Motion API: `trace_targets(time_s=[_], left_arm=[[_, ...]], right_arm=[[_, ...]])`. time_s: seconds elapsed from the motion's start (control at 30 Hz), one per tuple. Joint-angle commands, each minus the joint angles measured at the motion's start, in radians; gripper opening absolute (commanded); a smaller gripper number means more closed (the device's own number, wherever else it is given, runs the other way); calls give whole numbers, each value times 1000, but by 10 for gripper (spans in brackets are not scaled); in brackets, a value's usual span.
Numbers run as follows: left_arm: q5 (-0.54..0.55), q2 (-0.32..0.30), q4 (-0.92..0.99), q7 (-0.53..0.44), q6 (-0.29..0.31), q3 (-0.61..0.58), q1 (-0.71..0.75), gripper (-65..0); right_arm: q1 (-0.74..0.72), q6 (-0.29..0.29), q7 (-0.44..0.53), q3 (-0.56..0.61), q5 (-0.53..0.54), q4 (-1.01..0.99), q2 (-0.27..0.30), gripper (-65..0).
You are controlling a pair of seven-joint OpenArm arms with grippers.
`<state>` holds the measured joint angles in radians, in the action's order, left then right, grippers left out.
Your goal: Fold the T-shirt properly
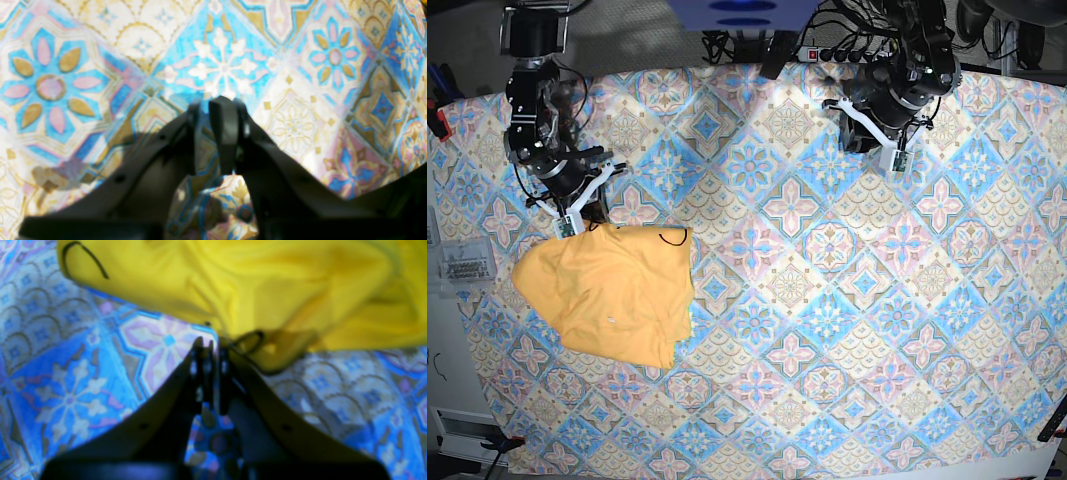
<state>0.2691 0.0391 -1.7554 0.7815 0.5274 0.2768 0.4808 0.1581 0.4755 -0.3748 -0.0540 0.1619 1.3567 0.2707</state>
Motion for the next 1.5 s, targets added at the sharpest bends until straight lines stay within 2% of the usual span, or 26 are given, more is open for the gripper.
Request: trace_targets(time_s=[0.0,0.3,0.47,0.63,0.8,1.2,1.47], left_arm=[[14,-3,-33,-14,6,2,14,-564],[12,-9,-82,-17,23,28,115,-564],[14,-3,-84,-17,24,94,164,-564],[14,-3,-128,-17,24,106,230,-564],[14,-3,-183,-17,24,106,301,-564],[0,-5,-182,-7,24,106,421,-564],[-54,-3,-176,34,24,97,447,-564]], right_arm=[[14,6,26,-16,14,39,12,-648],[242,6,32,-106,14,224,8,-648],[347,6,35,-159,17,272,5,-648],[438,6,35,-165,18,301,3,-648],[529,9,35,-235,17,315,-49,-648],[720,10,36,-367,17,303,-155,-648],[771,10,36,-369,15,198,-187,-648]])
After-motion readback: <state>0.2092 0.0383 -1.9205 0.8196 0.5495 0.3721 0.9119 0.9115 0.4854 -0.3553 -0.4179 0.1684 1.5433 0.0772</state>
